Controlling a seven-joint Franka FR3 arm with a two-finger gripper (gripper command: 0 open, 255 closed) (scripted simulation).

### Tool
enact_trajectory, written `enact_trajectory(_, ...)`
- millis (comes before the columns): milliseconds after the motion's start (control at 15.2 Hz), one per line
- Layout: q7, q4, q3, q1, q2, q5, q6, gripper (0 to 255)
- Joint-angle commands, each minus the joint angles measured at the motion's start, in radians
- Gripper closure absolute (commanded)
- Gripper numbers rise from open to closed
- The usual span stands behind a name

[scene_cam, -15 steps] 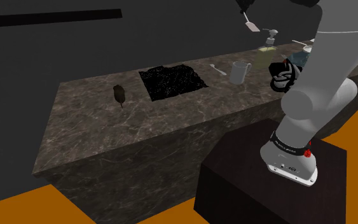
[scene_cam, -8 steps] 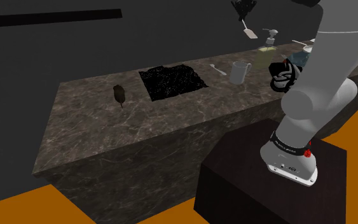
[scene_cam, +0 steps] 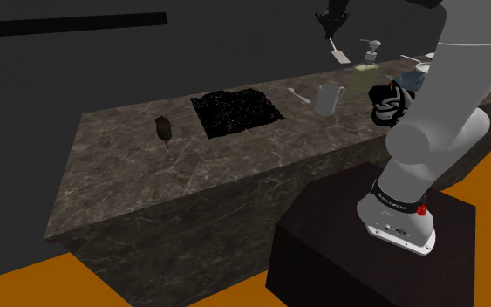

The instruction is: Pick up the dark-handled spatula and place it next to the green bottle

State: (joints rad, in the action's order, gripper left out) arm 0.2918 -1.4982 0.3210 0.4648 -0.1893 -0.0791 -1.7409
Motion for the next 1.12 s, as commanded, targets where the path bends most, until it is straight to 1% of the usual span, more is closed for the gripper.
enact_trajectory(0, 0.000, -0.037, -0.001, -0.002, 0.006, 0.002, -0.032, 255)
enact_trajectory(1056, 0.009, -0.239, -0.005, -0.007, -0.004, -0.006, -0.244, 255)
